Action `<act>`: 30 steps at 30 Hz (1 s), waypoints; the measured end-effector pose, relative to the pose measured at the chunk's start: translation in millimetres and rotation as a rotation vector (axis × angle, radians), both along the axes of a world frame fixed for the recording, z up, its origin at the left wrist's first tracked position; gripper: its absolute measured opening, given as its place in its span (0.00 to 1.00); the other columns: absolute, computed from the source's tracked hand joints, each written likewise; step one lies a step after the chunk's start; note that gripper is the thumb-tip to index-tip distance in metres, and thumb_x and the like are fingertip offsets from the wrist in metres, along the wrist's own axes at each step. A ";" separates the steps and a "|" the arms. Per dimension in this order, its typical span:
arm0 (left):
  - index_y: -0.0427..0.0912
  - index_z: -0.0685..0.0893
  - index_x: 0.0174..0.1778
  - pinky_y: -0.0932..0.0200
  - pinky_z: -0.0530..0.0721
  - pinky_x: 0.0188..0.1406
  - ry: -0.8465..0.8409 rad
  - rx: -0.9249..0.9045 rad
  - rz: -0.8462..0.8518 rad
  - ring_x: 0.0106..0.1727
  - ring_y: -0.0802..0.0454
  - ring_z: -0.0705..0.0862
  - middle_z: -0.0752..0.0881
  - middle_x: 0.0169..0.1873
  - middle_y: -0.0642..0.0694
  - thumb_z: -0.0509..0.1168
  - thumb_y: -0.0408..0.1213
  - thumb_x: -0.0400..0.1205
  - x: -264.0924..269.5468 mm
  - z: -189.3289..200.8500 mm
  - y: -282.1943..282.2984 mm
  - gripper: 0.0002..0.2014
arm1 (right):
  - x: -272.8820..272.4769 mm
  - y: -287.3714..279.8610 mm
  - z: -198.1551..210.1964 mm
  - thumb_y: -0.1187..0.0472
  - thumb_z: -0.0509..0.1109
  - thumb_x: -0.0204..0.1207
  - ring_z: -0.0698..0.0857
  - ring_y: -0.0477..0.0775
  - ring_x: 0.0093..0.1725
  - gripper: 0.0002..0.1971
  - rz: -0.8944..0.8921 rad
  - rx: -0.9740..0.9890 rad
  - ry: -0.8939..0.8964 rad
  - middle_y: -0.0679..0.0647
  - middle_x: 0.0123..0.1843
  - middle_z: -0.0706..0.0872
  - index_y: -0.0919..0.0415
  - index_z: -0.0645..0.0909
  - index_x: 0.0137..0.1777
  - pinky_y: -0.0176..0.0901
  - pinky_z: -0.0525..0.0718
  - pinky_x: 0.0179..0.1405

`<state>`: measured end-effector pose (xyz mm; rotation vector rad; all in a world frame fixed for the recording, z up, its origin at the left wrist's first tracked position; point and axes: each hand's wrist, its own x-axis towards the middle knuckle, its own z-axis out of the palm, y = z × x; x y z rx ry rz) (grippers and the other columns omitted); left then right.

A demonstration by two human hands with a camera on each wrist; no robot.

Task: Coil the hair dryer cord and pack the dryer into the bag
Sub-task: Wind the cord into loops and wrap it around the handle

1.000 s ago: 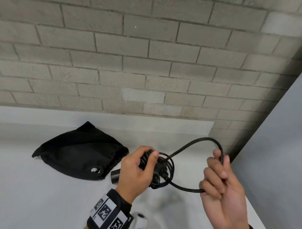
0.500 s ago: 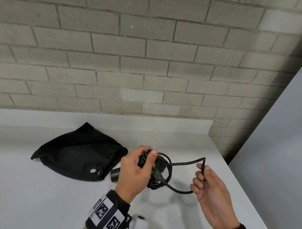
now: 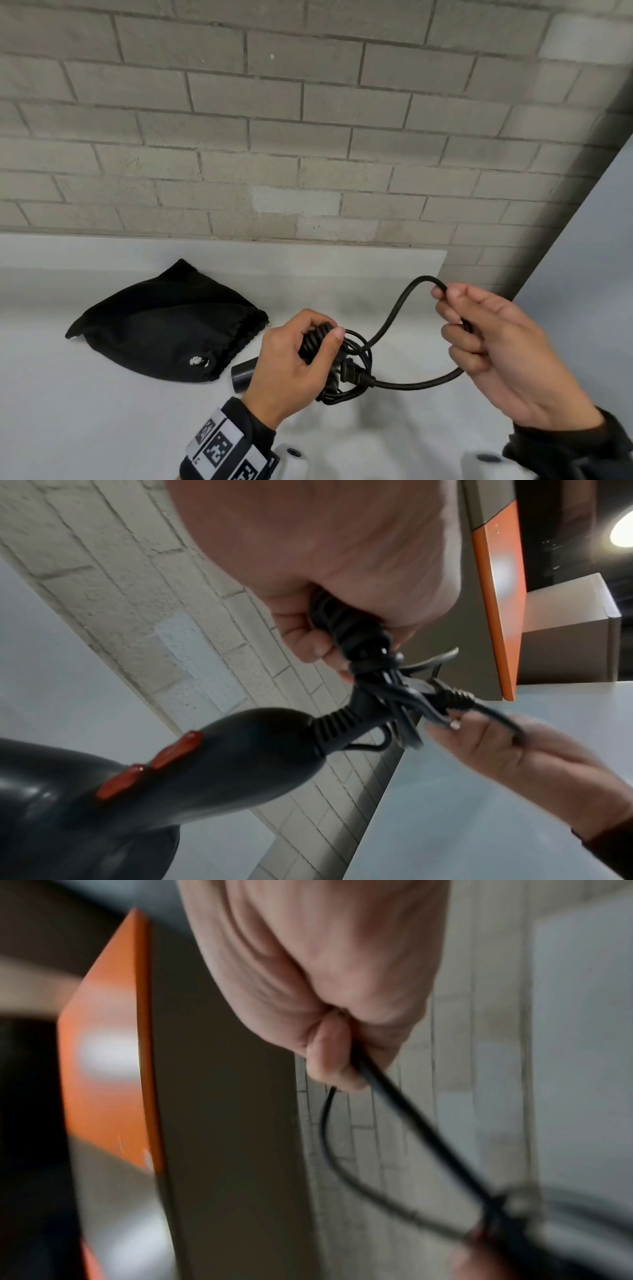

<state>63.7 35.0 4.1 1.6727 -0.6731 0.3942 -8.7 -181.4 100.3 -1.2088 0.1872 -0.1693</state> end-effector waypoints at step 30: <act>0.43 0.83 0.45 0.68 0.81 0.28 0.025 -0.110 0.089 0.26 0.60 0.85 0.88 0.30 0.54 0.68 0.53 0.79 2.3 -0.8 5.0 0.15 | -18.6 24.9 -74.1 0.67 0.80 0.70 0.81 0.47 0.32 0.20 -0.021 -0.989 -0.239 0.45 0.39 0.81 0.40 0.81 0.51 0.35 0.81 0.35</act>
